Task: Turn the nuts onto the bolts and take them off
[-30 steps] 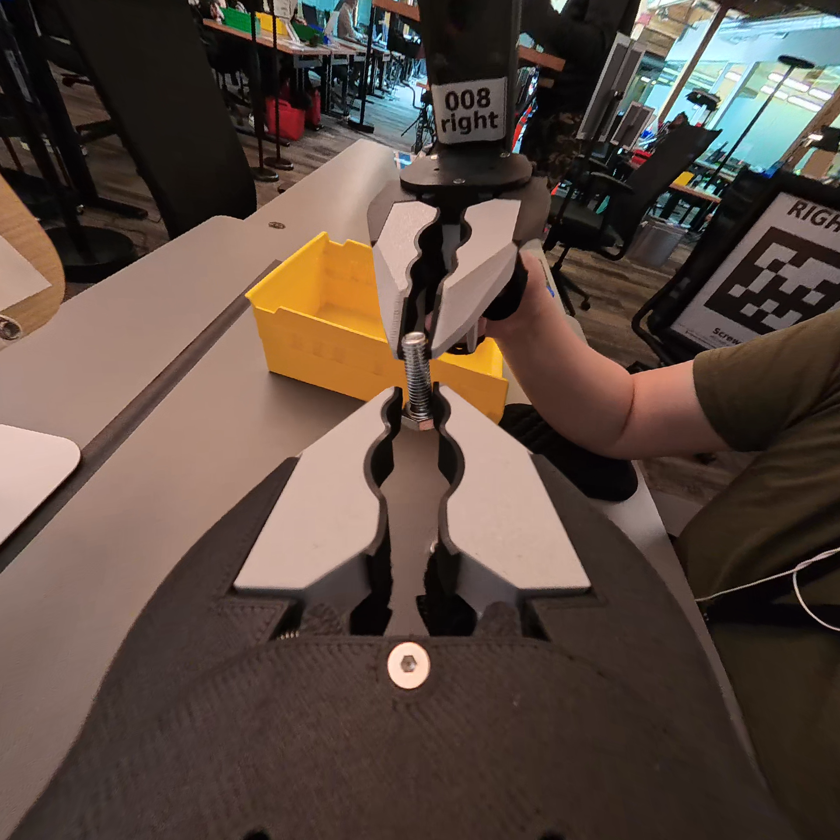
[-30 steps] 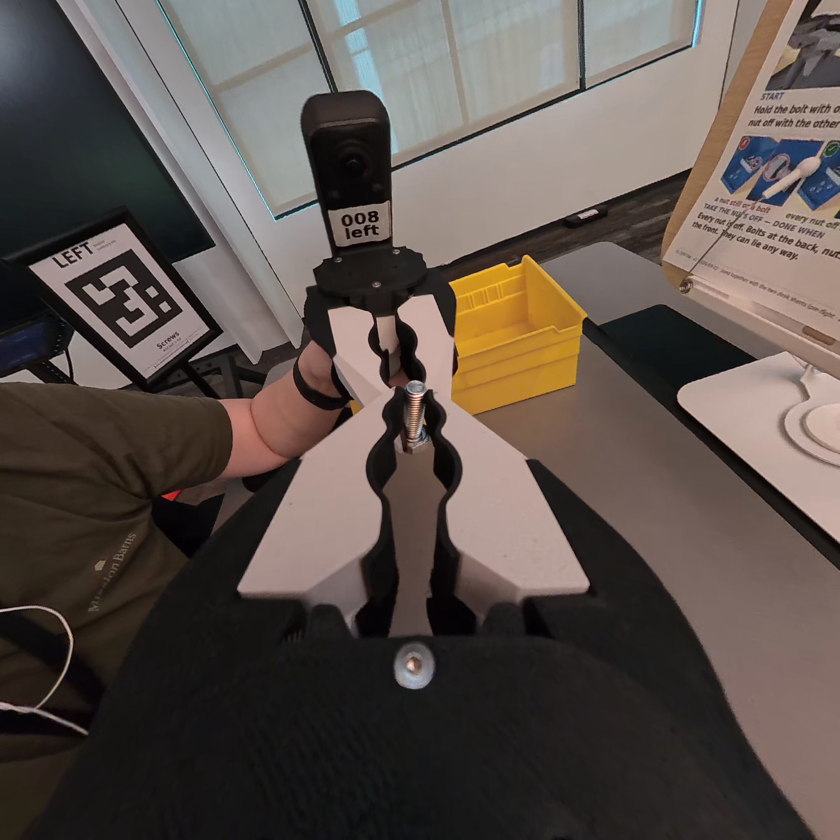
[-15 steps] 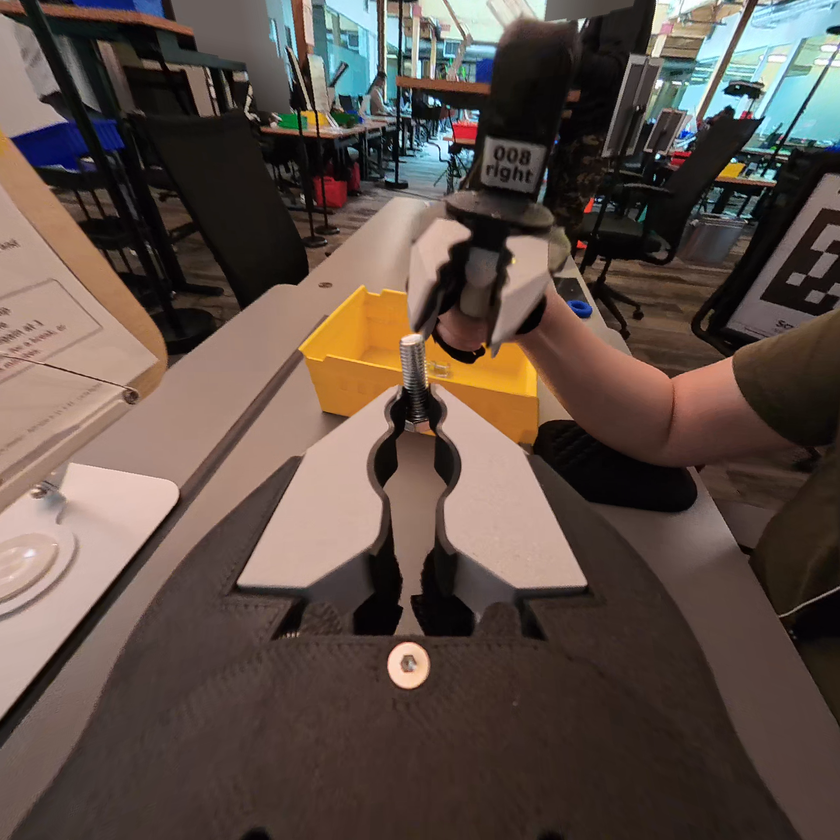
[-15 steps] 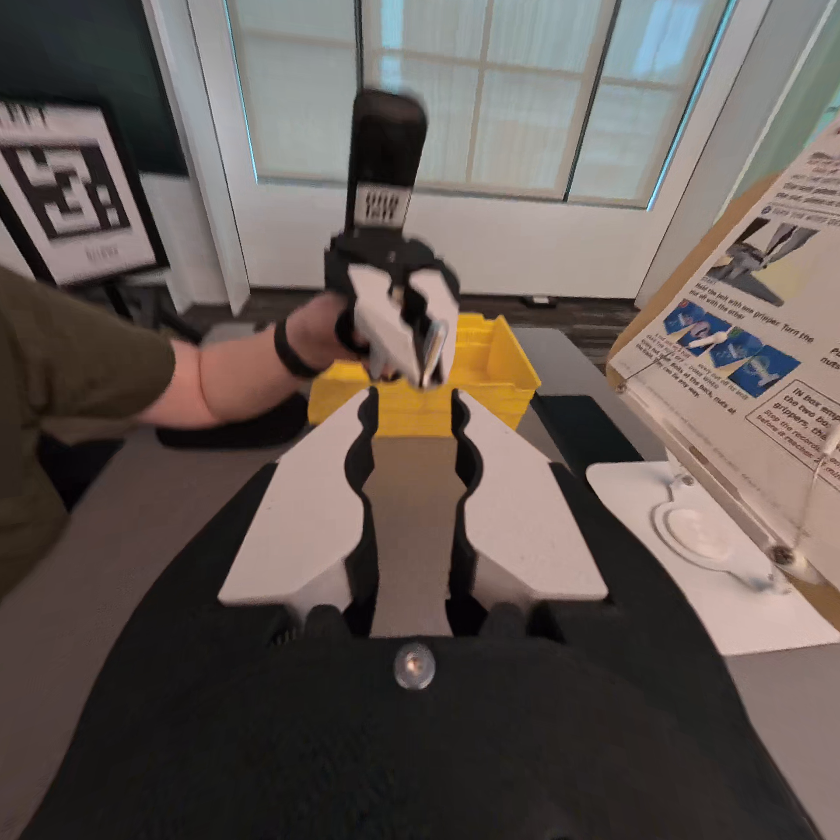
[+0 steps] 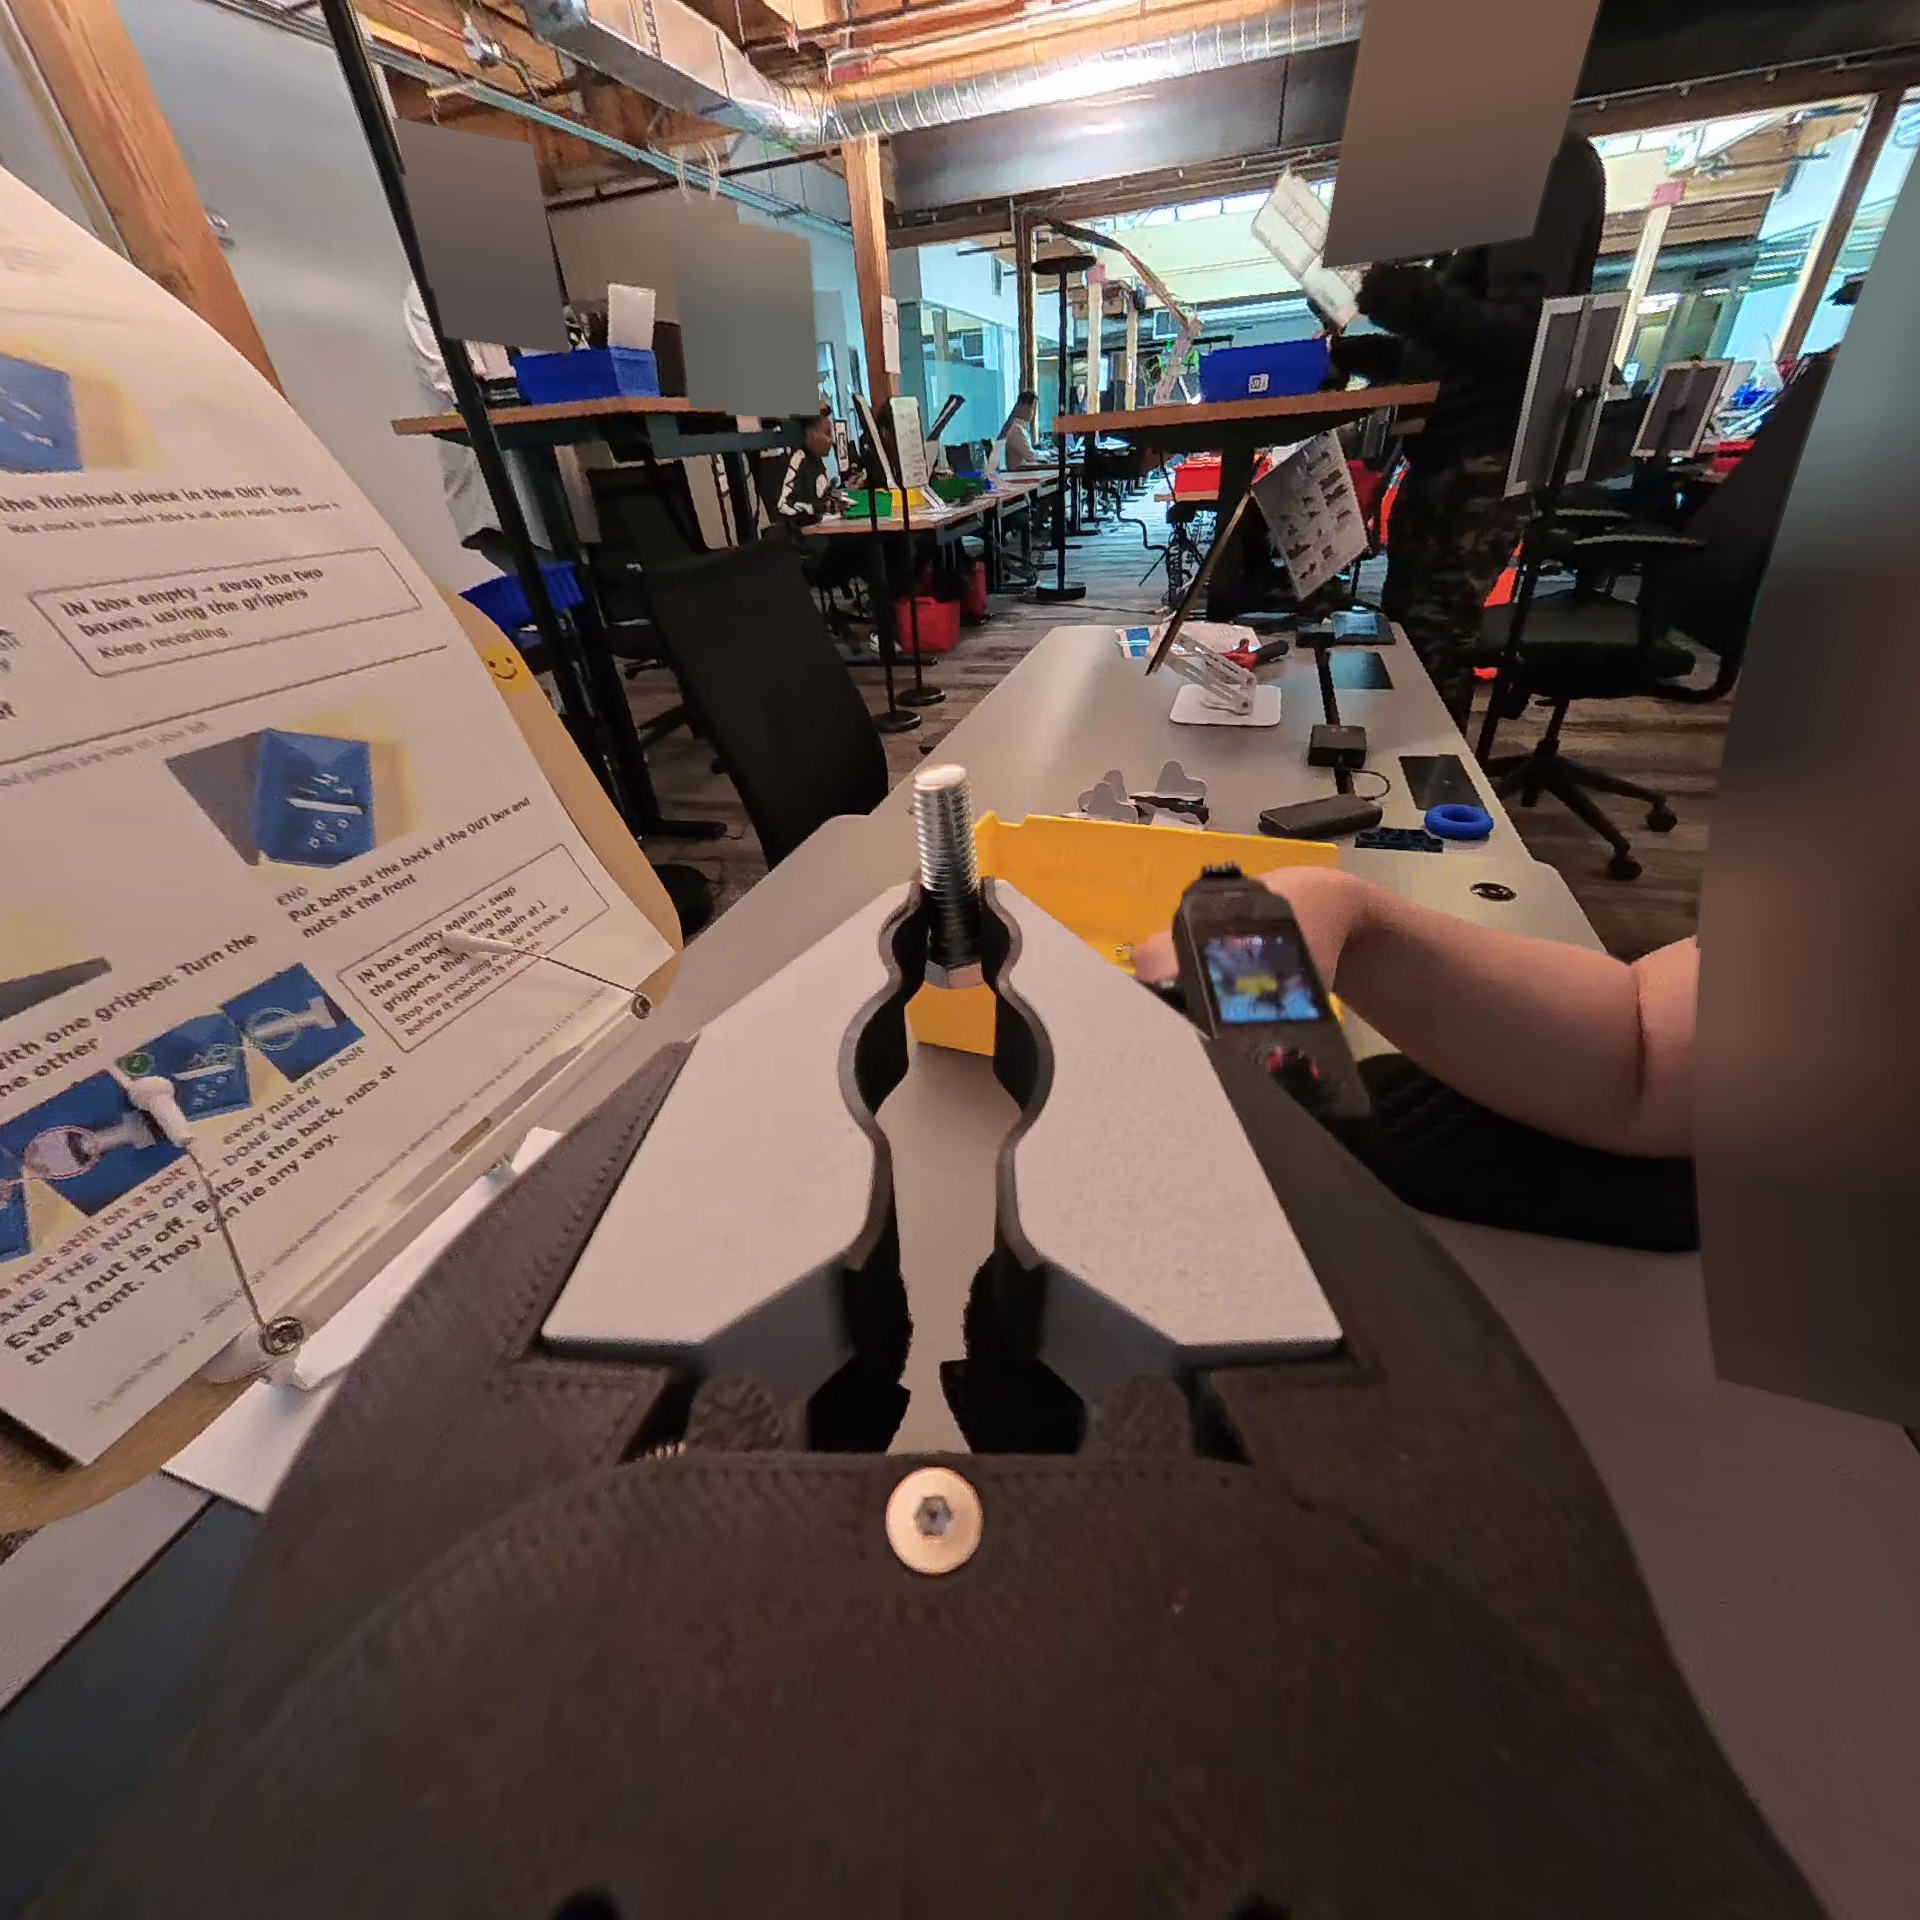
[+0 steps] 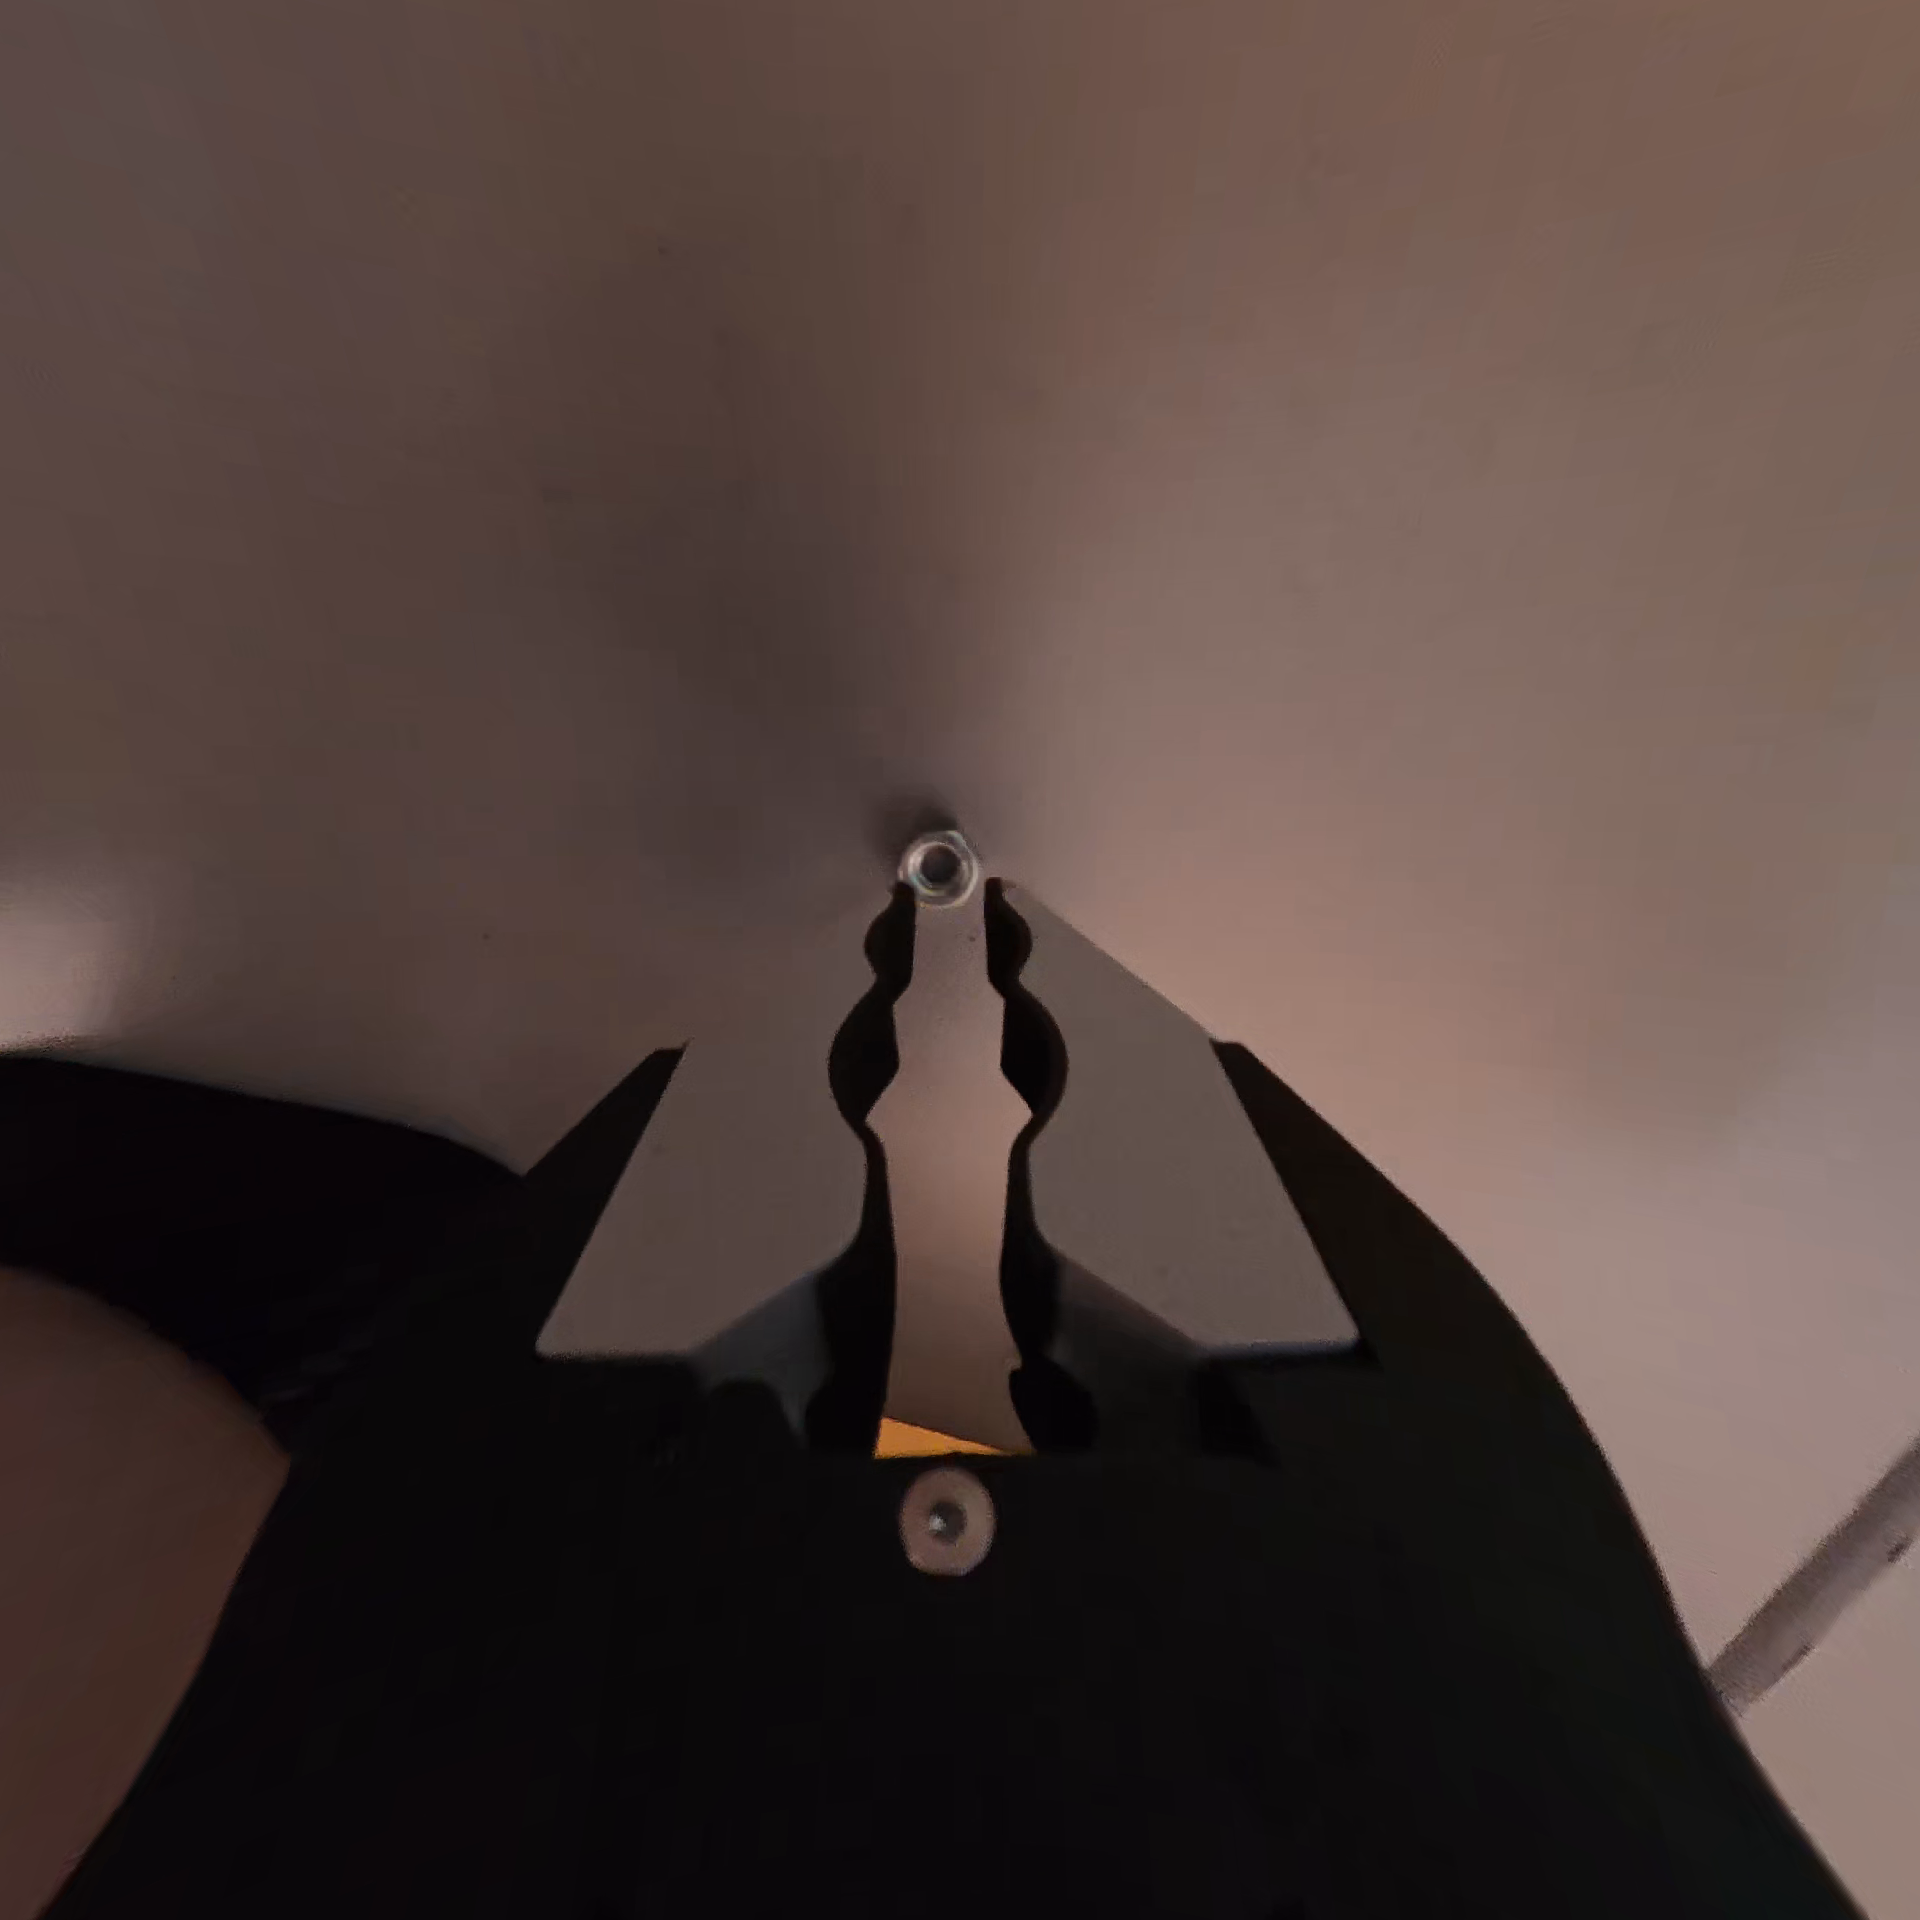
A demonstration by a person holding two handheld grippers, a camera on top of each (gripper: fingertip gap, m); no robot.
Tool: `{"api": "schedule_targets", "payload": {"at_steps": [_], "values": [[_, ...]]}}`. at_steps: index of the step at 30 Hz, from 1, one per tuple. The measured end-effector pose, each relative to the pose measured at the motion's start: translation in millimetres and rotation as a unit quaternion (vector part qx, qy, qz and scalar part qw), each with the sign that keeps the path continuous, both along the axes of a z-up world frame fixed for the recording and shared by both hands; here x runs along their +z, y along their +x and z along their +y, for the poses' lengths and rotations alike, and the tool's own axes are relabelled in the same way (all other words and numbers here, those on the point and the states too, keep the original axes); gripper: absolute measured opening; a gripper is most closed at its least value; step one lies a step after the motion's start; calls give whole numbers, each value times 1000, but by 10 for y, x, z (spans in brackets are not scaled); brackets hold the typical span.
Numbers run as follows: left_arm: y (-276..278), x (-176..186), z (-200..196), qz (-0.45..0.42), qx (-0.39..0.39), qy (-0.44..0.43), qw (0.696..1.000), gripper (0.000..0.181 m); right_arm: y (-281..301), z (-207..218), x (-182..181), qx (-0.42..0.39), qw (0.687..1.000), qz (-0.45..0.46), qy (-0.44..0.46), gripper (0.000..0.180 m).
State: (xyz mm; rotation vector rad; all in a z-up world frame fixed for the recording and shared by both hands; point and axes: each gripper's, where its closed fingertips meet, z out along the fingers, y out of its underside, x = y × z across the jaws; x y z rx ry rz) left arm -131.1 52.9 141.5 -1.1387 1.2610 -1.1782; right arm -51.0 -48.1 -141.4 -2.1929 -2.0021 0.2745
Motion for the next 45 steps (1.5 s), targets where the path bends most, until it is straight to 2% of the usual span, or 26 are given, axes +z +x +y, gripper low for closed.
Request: {"api": "schedule_targets", "payload": {"at_steps": [8,15,20,26,32,34,45], "values": [[-22,12,8,1,3,1,1000,8,-24,-40,-156,10,999,-37,-11,24],[6,-22,3,10,2,1,1000,8,21,-36,-254,18,997,-69,-5,25],[-19,-4,9,10,8,5,1000,8,38,-39,-255,-6,997,-75,-16,25],[-36,8,18,10,14,5,1000,8,7,-34,-255,-72,993,-82,-44,27],[-27,-10,16,16,15,8,1000,8,-3,-7,-263,-88,991,-88,-41,22],[-26,-16,24,17,18,9,1000,8,2,13,-270,-86,991,-97,-31,16],[-148,150,41,-17,41,28,999,7,-16,18,-236,-36,992,-122,7,16]]}}
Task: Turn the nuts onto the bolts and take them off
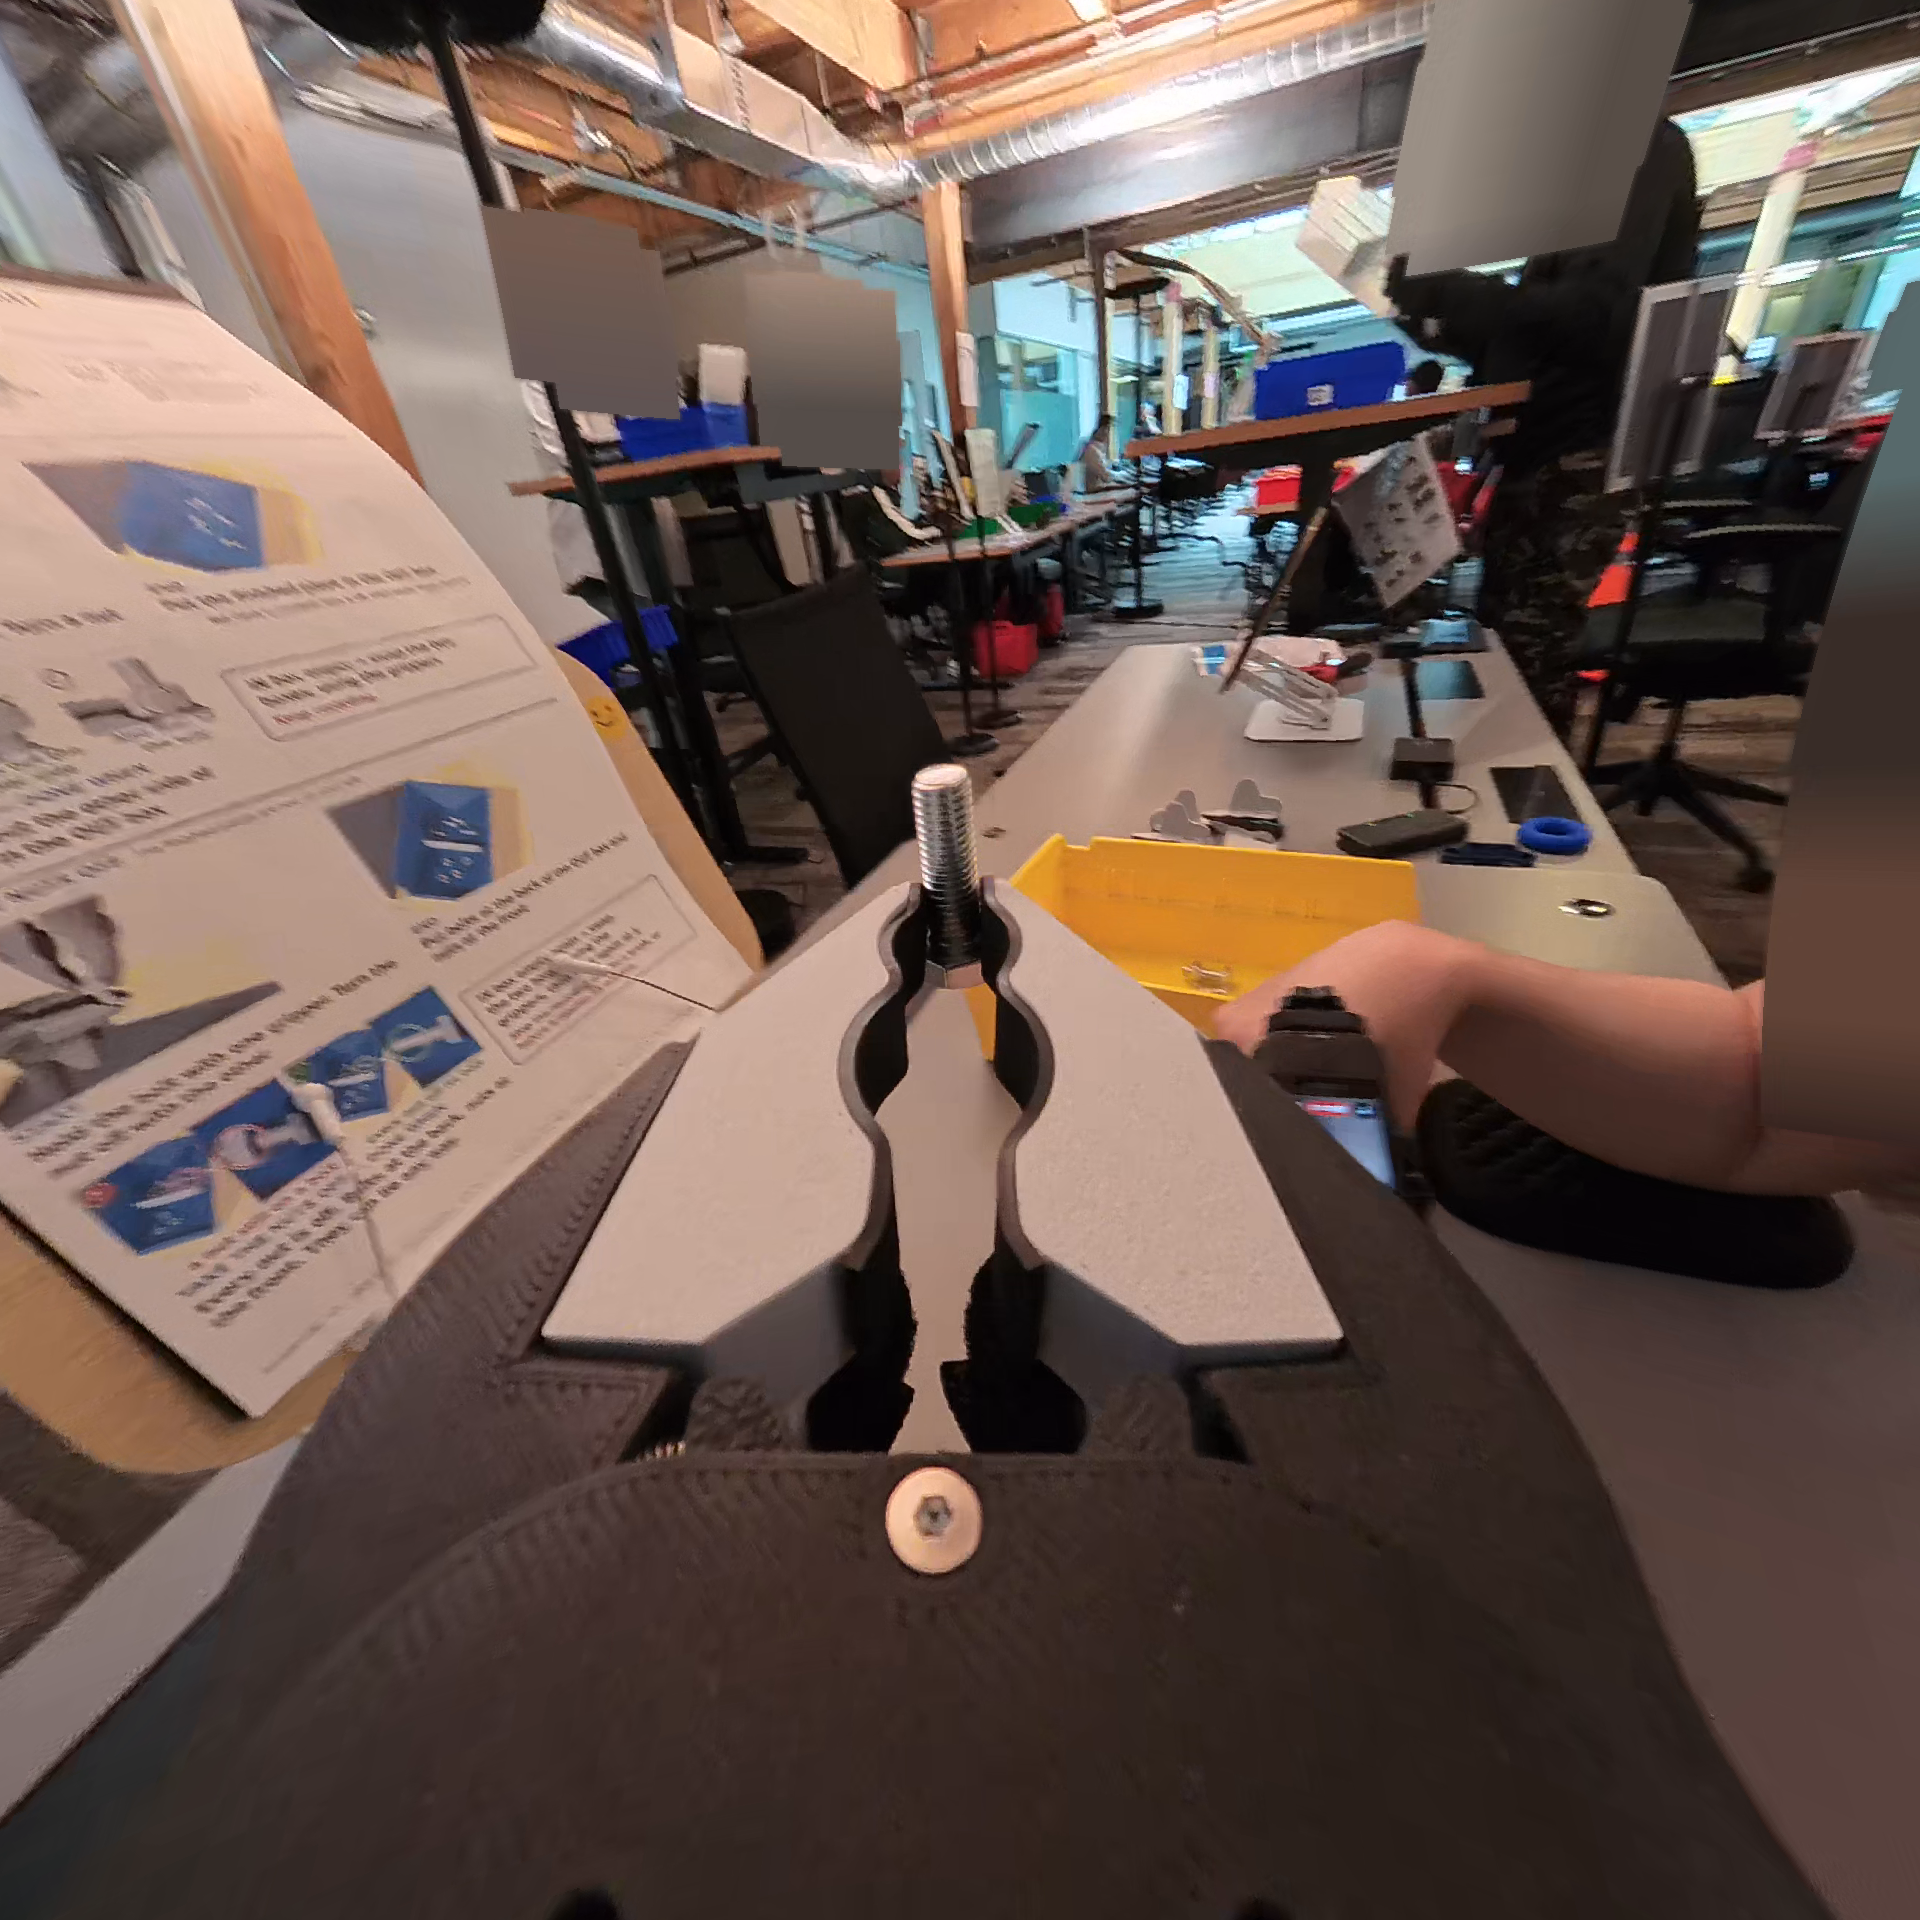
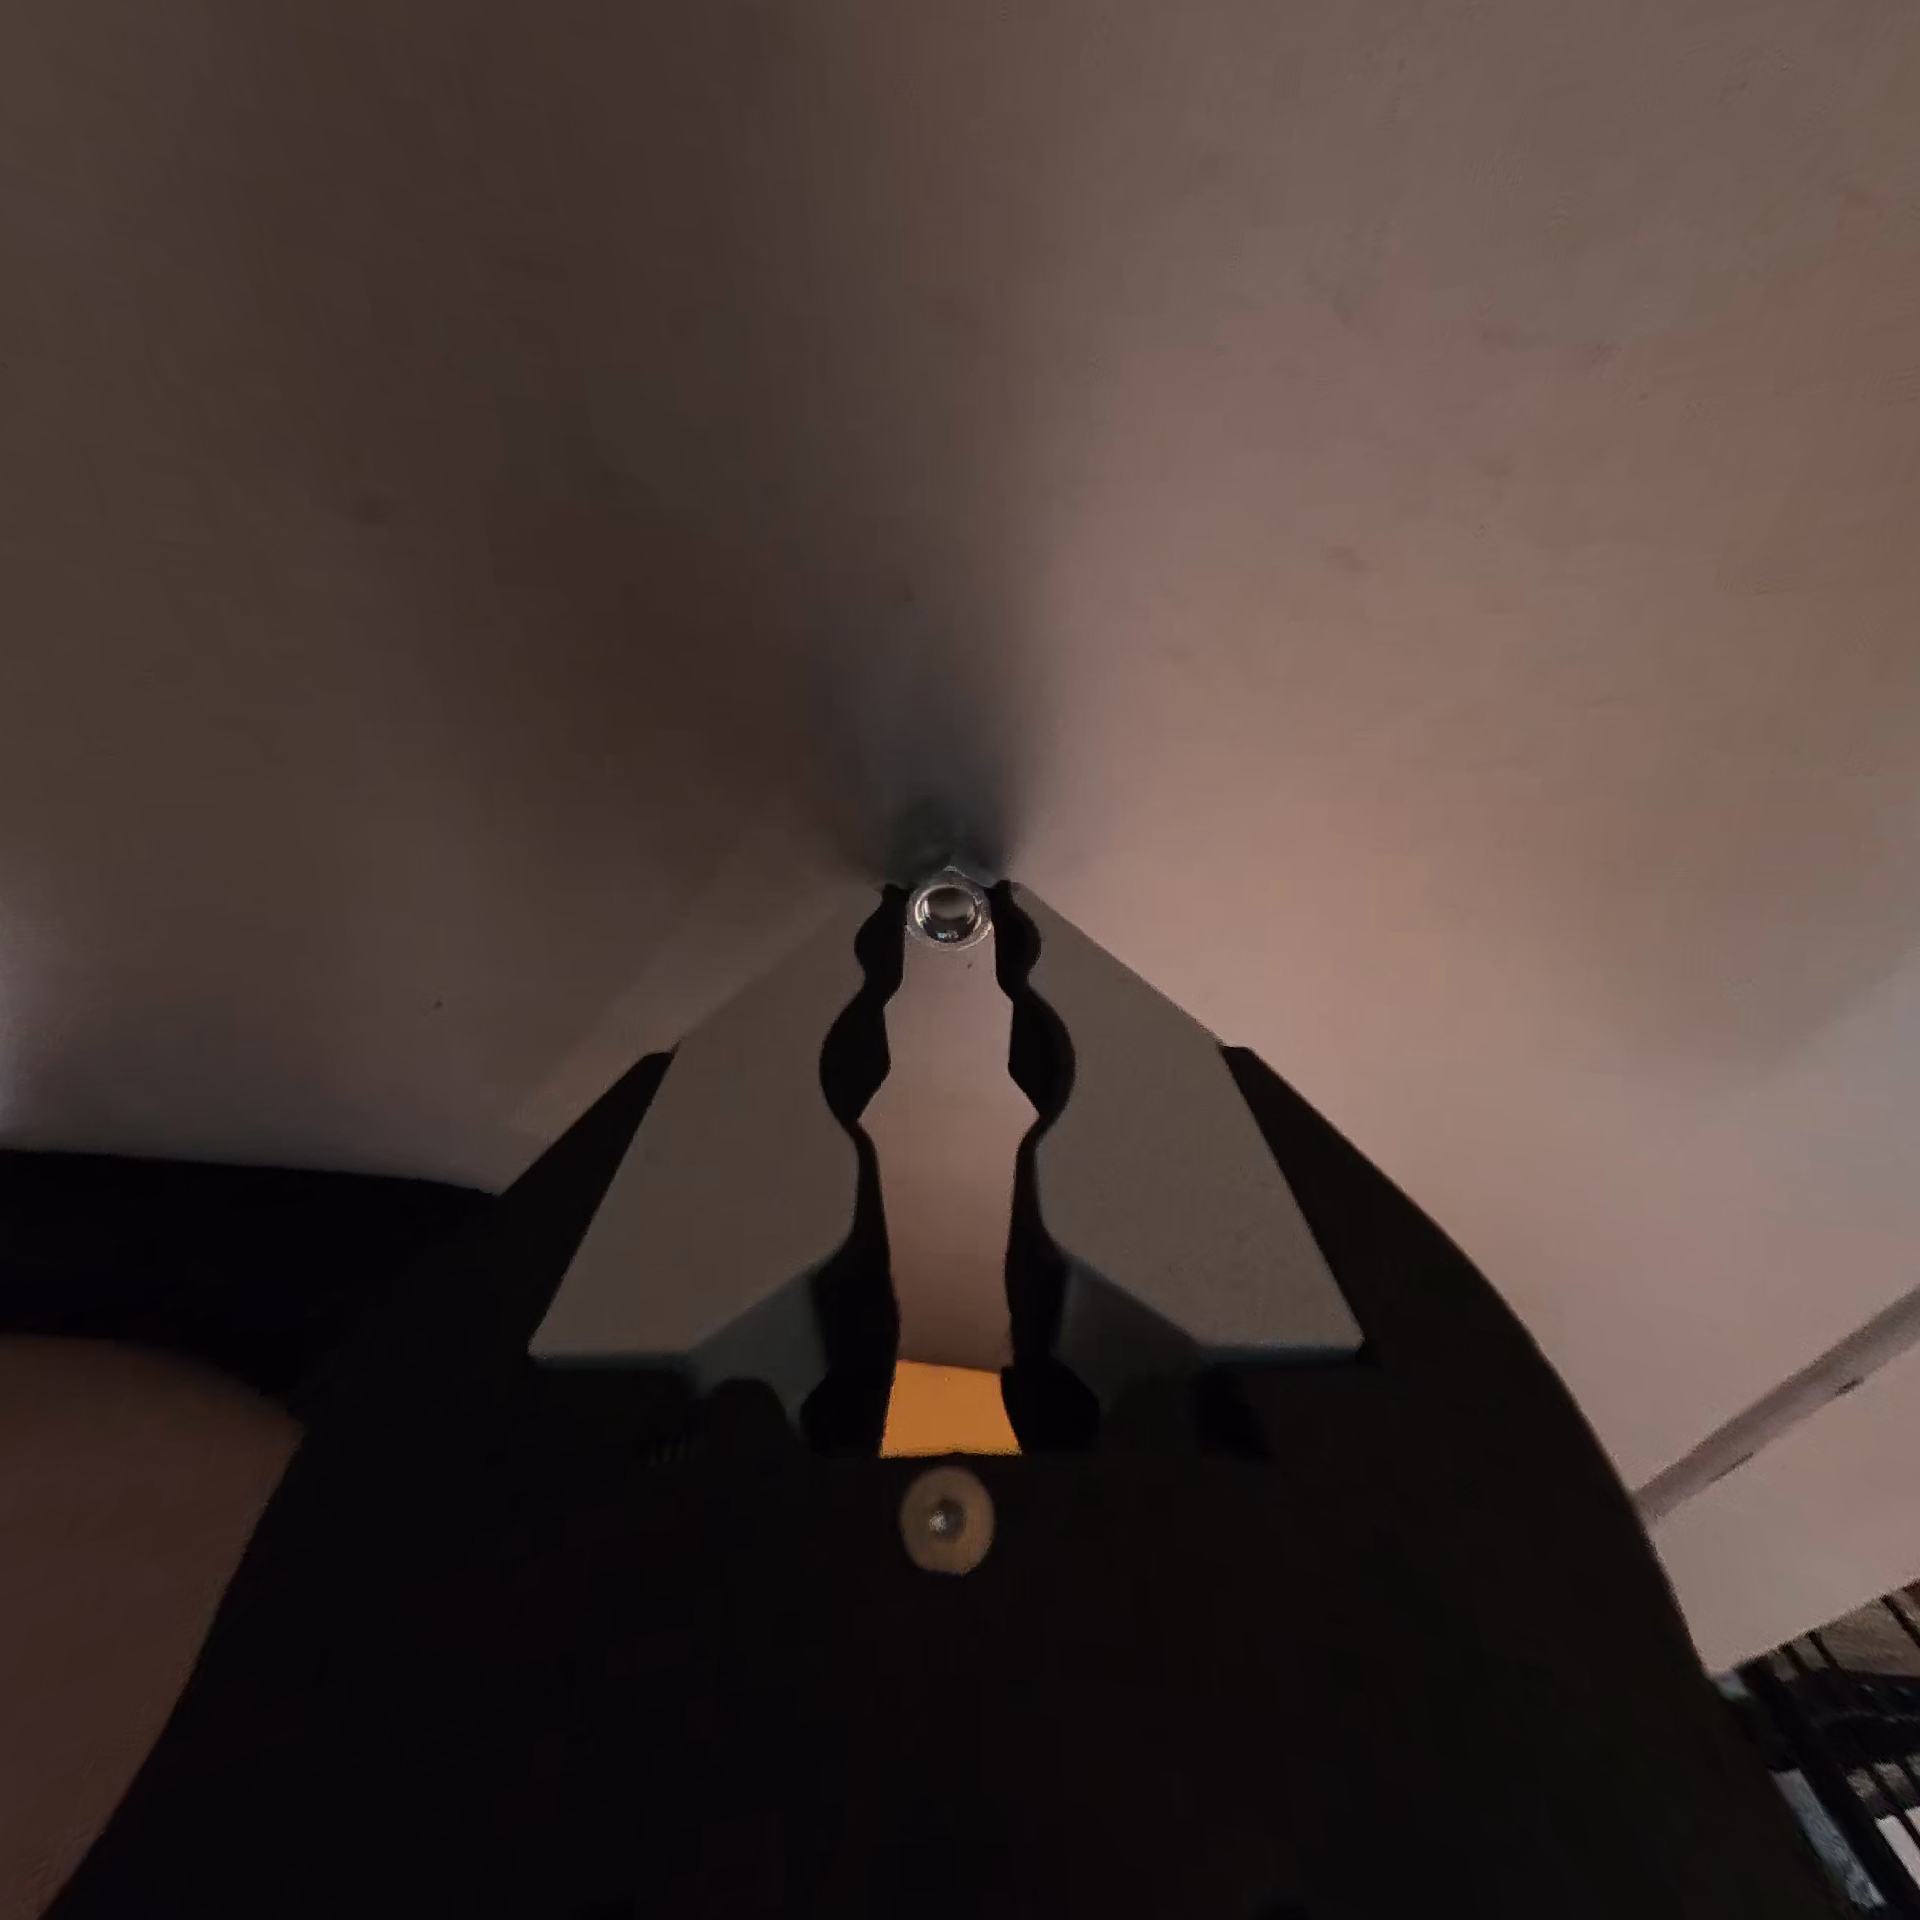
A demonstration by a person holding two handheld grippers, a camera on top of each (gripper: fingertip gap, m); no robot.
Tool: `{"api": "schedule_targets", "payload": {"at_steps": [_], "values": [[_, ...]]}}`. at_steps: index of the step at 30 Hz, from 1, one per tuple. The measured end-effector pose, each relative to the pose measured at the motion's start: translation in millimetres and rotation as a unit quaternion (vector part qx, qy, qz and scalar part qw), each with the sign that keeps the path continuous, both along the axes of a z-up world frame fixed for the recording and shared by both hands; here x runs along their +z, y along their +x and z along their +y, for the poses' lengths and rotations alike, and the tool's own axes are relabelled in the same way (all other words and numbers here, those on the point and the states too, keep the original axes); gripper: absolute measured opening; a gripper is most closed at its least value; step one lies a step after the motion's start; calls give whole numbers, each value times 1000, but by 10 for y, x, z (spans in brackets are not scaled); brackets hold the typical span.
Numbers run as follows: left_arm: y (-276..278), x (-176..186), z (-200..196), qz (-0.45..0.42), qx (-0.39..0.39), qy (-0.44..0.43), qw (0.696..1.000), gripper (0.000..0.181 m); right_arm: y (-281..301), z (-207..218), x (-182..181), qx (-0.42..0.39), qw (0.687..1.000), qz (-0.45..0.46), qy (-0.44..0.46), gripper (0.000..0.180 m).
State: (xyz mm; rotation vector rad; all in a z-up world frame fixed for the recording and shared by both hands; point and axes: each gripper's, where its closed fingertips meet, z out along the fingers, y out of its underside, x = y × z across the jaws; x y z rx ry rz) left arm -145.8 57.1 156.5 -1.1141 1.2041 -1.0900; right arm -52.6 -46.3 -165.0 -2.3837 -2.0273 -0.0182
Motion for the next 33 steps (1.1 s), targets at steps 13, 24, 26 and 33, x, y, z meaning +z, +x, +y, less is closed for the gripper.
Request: {"api": "schedule_targets", "payload": {"at_steps": [13,24,26,33], "values": [[322,-226,4,29,60,34,997,7,-28,-4,1514,69,940,234,238,16],[1409,-759,-115,94,36,87,991,8,793,242,2496,-96,831,390,386,17],[1565,-880,-82,117,43,127,984,7,938,230,2539,-114,822,399,390,17],[1827,-1559,-85,209,14,232,950,8,1192,266,2339,-111,845,322,412,16]]}}
